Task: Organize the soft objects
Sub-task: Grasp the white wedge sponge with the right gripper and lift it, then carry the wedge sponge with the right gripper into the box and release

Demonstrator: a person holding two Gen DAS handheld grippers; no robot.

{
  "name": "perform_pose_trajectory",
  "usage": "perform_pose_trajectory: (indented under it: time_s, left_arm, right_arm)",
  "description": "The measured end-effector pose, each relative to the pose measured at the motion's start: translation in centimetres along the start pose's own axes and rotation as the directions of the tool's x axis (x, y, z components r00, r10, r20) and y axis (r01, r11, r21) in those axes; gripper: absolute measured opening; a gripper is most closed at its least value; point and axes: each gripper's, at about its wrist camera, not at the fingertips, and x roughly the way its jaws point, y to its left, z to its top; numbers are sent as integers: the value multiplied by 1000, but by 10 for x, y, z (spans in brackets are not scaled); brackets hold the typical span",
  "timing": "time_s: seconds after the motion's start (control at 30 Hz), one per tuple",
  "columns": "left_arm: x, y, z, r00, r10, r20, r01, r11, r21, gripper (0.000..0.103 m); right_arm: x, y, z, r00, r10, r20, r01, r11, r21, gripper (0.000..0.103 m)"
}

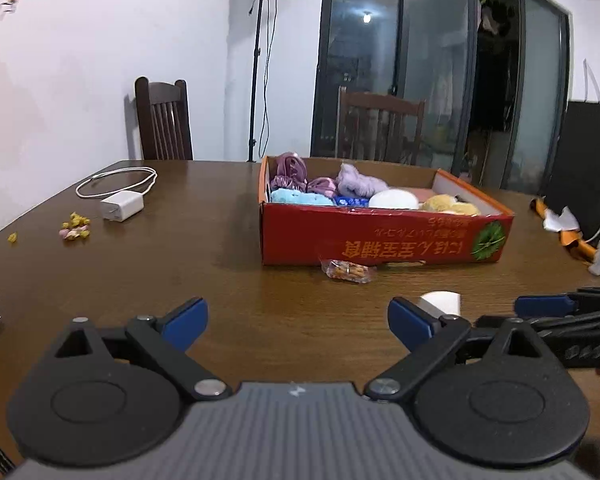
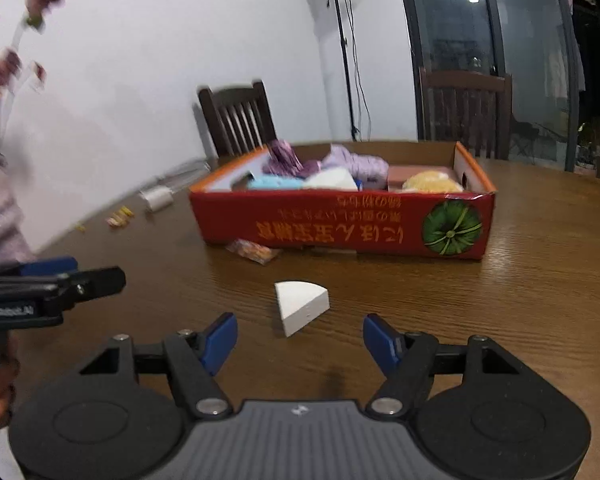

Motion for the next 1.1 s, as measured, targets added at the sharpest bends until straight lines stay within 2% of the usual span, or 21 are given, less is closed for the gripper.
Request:
perform_pose_trajectory:
  time_s: [0.17, 0.2, 0.27, 0.3, 0.43, 0.6, 0.67, 0.7, 0.77, 0.83, 0.93, 1.1]
  left_arm:
    - [43, -11, 14, 999, -13, -33, 14, 1000, 23, 99]
    - [52, -13, 17, 999, -13, -46, 14, 1000, 26, 99]
    - [70, -17, 21, 997, -24, -74, 26, 999, 23, 98]
    - [78, -19, 24, 996, -31, -86, 33, 999, 19, 98]
    - [109, -30, 33, 991, -62, -118, 65, 998, 18, 87]
    - [137, -42, 35, 983, -59, -172, 67, 997, 41, 72]
    - [143, -44, 34, 982, -54, -182, 64, 997, 51, 66]
    - [144, -45, 34, 981, -54, -185, 64, 997, 53, 58]
    - [146, -45, 34, 982, -53, -182, 62, 997, 45, 56]
    - [145, -45, 35, 983, -53, -176, 62, 997, 49, 48]
    - [143, -47, 35, 985, -52, -167, 64, 996, 64, 42]
    - [129, -47, 34, 982, -60, -177, 69, 997, 43, 39]
  right_arm:
    - [45, 5, 13, 999, -20, -39, 19, 1000, -23, 64]
    - [51, 5, 15, 998, -24, -52, 23, 999, -28, 58]
    - [61, 3, 18, 996, -28, -81, 24, 998, -49, 34]
    - [61, -1, 21, 997, 3, -76, -6, 999, -37, 32]
    - [54, -21, 33, 999, 38, 4, -38, 999, 4, 31]
    - [47, -52, 41, 992, 74, 103, -86, 990, 116, 31]
    - [47, -58, 38, 990, 85, 110, -100, 984, 147, 31]
    - [46, -60, 37, 990, 91, 111, -108, 981, 159, 32]
    - [44, -60, 38, 987, 103, 125, -122, 980, 158, 32]
    - [44, -59, 38, 987, 105, 126, -123, 981, 147, 32]
    - [45, -58, 36, 987, 111, 115, -128, 980, 151, 32]
    - [45, -55, 34, 988, 103, 112, -119, 983, 143, 32]
